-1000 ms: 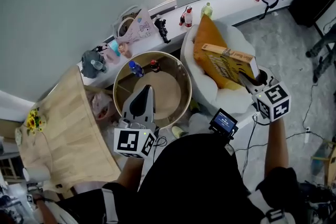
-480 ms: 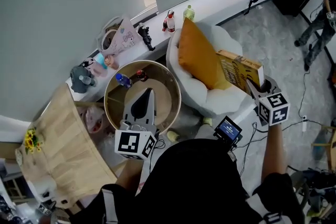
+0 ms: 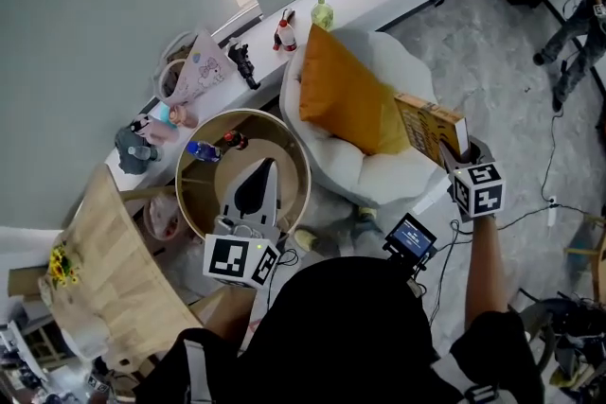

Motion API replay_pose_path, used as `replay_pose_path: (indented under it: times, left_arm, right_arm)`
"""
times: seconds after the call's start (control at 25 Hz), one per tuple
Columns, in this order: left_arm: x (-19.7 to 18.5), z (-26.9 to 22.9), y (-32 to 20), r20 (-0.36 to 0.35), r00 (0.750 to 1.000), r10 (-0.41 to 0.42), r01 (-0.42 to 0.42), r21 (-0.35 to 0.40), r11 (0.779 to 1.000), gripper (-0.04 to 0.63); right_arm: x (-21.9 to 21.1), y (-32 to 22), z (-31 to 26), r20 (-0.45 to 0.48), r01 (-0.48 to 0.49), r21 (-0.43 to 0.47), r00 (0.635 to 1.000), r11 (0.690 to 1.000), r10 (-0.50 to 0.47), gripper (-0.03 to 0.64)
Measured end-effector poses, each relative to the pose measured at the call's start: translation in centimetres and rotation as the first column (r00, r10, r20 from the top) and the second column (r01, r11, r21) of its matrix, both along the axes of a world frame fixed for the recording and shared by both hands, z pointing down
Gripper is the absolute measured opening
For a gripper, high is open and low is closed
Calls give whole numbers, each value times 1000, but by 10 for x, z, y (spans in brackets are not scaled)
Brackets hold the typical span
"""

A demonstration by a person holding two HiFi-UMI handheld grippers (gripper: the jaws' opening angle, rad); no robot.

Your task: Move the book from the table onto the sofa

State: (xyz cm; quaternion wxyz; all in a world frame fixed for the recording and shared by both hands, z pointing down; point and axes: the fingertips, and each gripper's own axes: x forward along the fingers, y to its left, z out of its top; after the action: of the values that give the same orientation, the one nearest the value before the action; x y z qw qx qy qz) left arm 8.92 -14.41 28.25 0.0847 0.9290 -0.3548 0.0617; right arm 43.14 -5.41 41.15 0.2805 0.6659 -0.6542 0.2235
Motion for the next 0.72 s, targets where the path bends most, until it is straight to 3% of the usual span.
replay_pose_path:
  times: [0.32, 0.72]
  left_arm:
    - [62, 19, -22, 57, 998, -35, 37, -19, 999, 14]
    - [106, 65, -46, 136, 987, -82, 94, -88, 992, 14]
  right_arm:
    - [63, -34, 64, 22, -17, -76, 1000, 997, 19, 152]
    - [106, -69, 159, 48, -27, -193, 998, 981, 37, 151]
